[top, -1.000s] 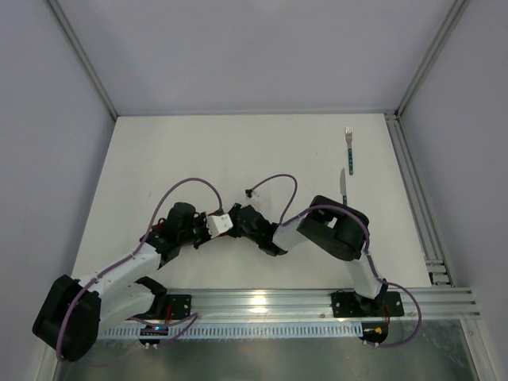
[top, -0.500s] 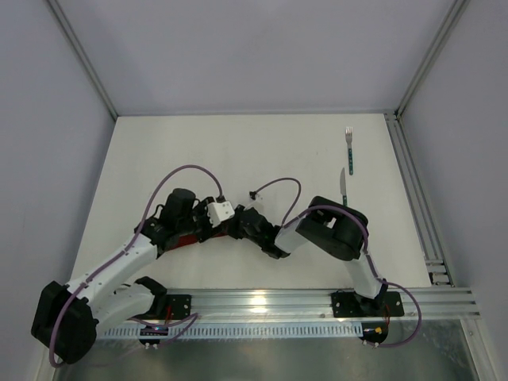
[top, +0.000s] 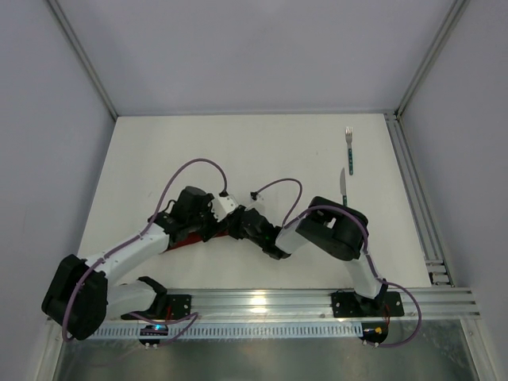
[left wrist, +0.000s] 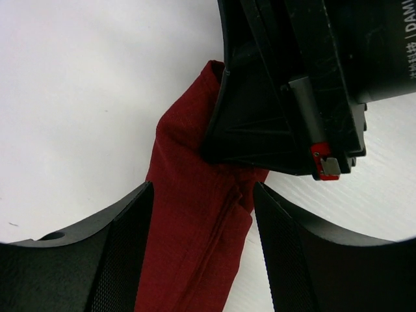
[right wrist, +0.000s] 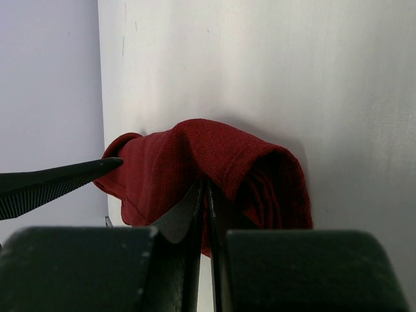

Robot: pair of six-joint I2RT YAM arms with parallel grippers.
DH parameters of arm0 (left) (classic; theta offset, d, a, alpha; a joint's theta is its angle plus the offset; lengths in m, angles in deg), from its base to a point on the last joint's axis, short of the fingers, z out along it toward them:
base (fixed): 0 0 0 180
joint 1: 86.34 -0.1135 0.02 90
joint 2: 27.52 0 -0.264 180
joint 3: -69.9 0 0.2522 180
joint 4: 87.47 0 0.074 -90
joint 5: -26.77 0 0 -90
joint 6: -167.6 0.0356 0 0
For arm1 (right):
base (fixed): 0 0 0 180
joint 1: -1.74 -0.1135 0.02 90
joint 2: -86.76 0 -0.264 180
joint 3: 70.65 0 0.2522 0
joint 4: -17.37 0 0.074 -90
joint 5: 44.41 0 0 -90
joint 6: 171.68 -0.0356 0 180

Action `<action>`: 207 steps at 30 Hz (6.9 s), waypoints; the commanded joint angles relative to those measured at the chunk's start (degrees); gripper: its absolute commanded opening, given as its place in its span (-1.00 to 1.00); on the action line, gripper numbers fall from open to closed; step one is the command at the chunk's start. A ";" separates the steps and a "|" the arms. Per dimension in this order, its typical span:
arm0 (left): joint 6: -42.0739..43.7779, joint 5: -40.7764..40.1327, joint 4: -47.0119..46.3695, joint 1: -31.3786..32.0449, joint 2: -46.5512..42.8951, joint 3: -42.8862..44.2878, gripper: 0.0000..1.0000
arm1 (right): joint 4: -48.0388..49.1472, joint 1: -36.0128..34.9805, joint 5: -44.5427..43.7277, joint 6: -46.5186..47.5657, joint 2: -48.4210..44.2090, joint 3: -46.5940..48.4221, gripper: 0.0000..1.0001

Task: Fold the napkin into a case and place the utensils inside
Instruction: Stuff the top corner of the square-folded napkin into the folded napkin, then rotate the smaller rectangle-folded napkin from the folded napkin.

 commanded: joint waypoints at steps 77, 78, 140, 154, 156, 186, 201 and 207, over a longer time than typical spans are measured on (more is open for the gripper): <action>14.85 -4.49 -23.92 1.87 -3.90 -15.85 -0.98 | 4.73 7.26 21.52 1.95 -1.74 2.72 -0.08; 15.11 -4.58 -23.83 1.87 -3.64 -15.85 -0.98 | 5.08 7.00 21.53 1.51 -0.60 3.86 -0.08; 14.84 7.45 29.25 -11.06 -13.04 -3.54 -0.19 | 27.14 8.14 5.80 10.73 -6.39 -22.93 -0.93; 14.41 8.33 29.33 -6.13 -14.89 0.67 0.13 | 22.85 7.08 -0.53 8.98 -8.93 -24.69 -0.93; 13.97 8.95 29.34 -5.87 -14.53 1.91 0.24 | 22.49 7.08 -2.64 7.14 -9.55 -25.31 -0.92; 17.48 -6.60 0.95 6.00 -9.34 -11.80 -0.58 | -5.33 7.87 7.45 24.33 -25.18 -20.22 -0.12; 20.91 -4.58 0.43 5.91 -10.66 -13.47 -0.71 | -38.68 9.46 14.57 42.54 -44.00 -10.64 0.02; 20.04 -4.85 0.42 6.00 -10.49 -13.74 -0.65 | -35.43 9.81 22.65 45.10 -35.24 -1.51 -0.43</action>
